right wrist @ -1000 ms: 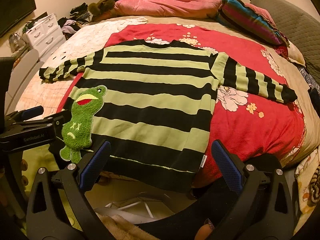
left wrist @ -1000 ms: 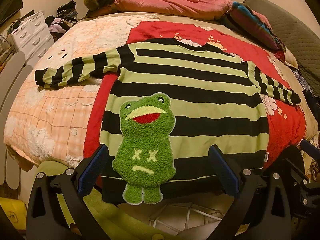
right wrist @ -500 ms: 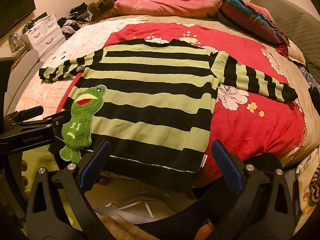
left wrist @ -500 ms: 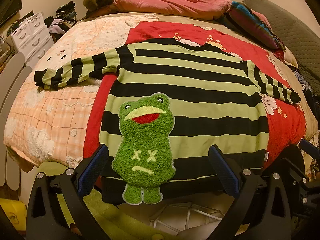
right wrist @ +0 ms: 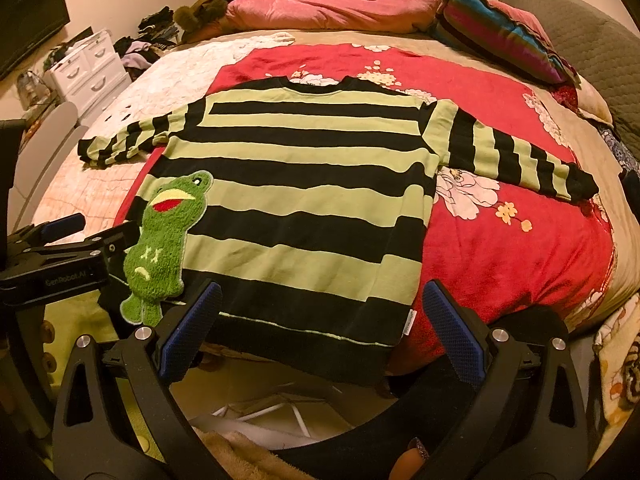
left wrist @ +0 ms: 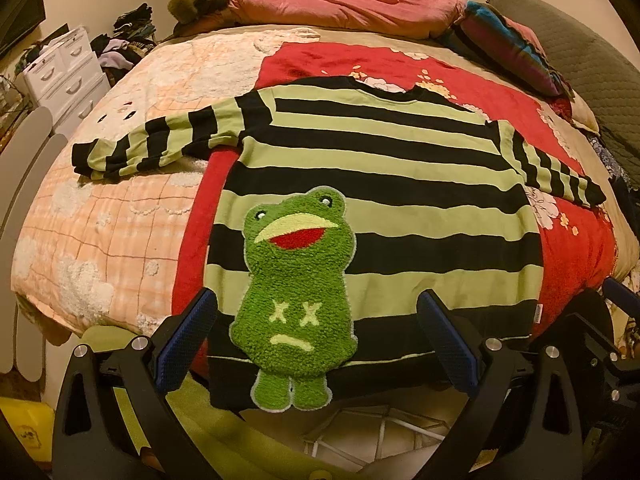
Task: Fold small clothes
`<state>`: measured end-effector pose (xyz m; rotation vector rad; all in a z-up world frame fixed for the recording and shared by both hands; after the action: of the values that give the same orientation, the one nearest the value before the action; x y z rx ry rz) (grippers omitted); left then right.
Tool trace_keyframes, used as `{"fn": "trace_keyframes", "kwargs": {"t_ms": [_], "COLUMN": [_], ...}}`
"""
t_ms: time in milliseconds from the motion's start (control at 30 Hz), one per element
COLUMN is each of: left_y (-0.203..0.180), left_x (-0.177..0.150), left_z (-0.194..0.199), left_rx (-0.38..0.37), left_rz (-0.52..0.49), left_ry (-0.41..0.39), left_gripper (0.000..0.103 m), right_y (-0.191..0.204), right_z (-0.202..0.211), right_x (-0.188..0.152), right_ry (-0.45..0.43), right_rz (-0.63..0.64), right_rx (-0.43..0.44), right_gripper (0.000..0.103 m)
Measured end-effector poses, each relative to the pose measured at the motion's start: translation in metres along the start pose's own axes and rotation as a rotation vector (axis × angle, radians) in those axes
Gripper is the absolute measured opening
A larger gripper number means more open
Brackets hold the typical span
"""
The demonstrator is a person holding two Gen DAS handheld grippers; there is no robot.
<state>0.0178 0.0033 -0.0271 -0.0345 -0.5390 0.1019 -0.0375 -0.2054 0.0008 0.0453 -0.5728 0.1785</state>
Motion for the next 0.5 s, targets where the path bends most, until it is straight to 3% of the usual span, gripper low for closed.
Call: {"fn": "trace_keyframes", "kwargs": {"t_ms": [500], "left_y": [0.001], "left_x": [0.016], "left_z": [-0.007], "left_rx": [0.029], "left_rz": [0.013], "left_ry": [-0.015], "left_gripper": [0.099], "right_y": [-0.011], "right_z": [-0.003], "right_x": [0.017], "right_ry": [-0.044], "right_rz": [-0.017], "right_rx": [0.008], "right_gripper": [0.095]}}
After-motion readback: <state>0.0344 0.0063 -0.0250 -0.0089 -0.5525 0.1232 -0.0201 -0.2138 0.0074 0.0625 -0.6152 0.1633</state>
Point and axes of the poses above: each gripper's, at about its wrist camera, not at the fingertips, and z roughly against the way its jaws point, y to its left, x to its top, the point moved 3 cm from there along -z, roughly the way its jaws point, and after that the axes turned 6 degrees about z, right-handed, at the moved point
